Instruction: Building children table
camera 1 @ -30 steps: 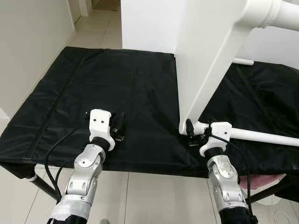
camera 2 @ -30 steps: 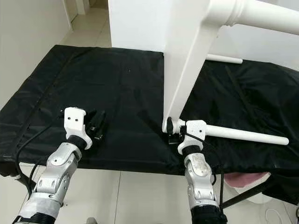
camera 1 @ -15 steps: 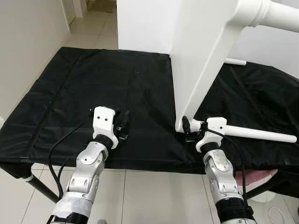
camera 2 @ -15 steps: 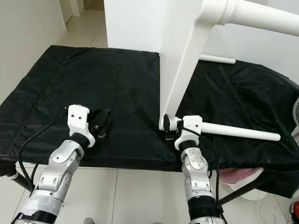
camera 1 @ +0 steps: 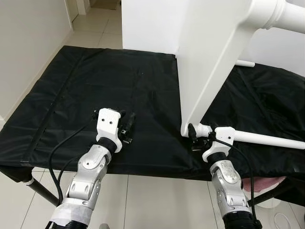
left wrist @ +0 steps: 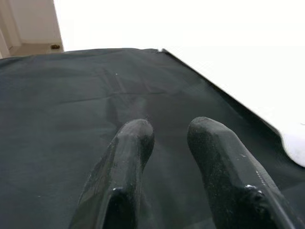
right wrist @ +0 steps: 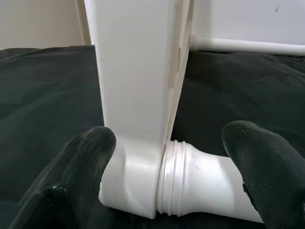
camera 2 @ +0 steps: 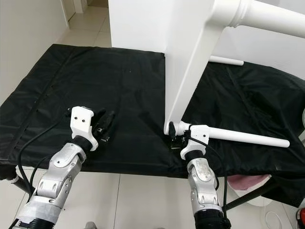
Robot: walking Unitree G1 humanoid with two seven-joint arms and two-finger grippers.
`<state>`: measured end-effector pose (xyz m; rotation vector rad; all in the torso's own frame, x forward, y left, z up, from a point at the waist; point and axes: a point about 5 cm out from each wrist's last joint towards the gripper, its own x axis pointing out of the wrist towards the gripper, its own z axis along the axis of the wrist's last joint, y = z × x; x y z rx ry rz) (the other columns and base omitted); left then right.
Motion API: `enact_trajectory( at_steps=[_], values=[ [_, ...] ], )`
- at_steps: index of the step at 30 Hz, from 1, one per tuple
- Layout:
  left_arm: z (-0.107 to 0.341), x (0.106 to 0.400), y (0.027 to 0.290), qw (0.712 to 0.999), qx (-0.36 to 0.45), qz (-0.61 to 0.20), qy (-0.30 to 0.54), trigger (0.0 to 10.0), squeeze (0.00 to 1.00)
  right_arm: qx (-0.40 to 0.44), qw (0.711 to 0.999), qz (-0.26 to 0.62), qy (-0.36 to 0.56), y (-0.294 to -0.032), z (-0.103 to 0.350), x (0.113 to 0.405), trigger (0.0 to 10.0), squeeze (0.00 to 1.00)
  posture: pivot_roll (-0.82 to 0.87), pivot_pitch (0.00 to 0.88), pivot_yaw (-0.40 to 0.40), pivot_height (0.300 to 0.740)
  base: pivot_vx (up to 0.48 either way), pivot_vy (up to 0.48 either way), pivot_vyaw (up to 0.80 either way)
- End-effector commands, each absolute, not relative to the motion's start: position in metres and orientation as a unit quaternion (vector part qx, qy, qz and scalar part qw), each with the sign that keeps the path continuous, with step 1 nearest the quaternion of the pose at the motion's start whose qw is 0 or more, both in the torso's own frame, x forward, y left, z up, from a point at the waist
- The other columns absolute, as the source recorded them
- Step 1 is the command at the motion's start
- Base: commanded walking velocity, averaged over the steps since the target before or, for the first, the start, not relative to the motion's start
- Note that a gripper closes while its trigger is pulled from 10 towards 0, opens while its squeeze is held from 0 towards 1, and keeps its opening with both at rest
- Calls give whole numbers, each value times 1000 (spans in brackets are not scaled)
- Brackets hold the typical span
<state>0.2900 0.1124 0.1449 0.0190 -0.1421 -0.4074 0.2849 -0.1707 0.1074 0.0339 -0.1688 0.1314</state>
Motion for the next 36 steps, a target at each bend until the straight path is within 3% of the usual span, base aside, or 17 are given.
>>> enact_trajectory(
  at_steps=[1, 16, 36],
  values=[
    [145, 285, 102, 956, 18, -286, -70, 10000, 0, 15, 994, 69, -87, -173, 107, 283, 10000, 0, -33, 0, -76, 740, 0, 0, 0],
    [152, 294, 104, 962, 11, -262, -79, 10000, 0, 21, 990, 104, -94, -165, 113, 292, 10000, 0, -33, 0, -95, 740, 0, 0, 0],
    [160, 296, 101, 964, 13, -252, -89, 10000, 0, 65, 992, 40, -96, -154, 117, 325, 10000, 0, -2, 0, -59, 740, 0, 0, 0]
  ],
)
